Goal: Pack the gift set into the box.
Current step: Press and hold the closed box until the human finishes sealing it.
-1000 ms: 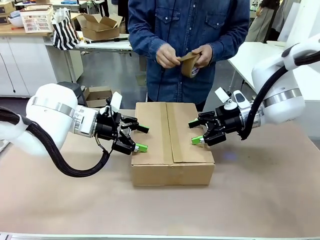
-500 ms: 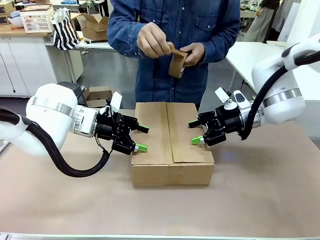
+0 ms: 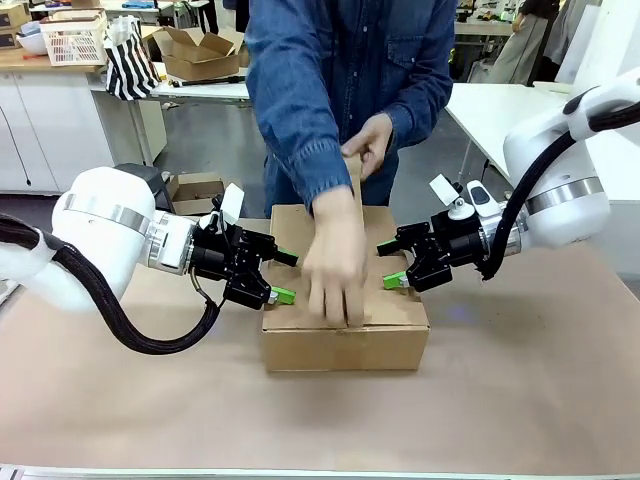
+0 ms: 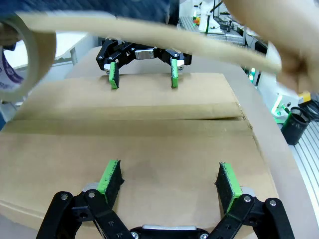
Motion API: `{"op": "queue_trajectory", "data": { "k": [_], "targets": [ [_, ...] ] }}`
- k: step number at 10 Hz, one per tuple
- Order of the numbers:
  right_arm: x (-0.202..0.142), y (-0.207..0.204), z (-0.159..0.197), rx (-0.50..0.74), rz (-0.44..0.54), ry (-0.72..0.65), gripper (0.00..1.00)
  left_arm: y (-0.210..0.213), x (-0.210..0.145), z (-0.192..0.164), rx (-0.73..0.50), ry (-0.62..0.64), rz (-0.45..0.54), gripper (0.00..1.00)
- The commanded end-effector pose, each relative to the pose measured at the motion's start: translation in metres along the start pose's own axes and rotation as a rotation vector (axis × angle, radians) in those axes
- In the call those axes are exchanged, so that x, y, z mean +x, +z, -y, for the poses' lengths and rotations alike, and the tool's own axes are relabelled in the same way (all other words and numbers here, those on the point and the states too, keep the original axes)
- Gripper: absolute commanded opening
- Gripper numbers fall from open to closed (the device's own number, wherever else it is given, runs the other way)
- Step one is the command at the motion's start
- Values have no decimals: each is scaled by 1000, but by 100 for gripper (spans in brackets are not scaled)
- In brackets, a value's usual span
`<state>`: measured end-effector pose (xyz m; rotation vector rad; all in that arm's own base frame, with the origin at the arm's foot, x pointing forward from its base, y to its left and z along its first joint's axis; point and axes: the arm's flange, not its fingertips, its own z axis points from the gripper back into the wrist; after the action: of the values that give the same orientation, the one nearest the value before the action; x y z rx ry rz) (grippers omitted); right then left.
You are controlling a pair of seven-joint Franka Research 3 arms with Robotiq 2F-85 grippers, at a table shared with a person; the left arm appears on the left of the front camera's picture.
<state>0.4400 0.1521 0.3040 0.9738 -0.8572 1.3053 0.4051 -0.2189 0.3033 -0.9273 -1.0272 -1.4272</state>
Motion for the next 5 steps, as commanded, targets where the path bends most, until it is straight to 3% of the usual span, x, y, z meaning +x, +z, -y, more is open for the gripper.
{"op": "queue_trajectory", "data": {
  "k": [1,5],
  "targets": [
    [-2,0,-3,-1,-3,0,100,1,-1,1,1,-12,-3,100],
    [-2,0,-3,-1,-3,0,100,1,-1,1,1,-12,-3,100]
  ]
}}
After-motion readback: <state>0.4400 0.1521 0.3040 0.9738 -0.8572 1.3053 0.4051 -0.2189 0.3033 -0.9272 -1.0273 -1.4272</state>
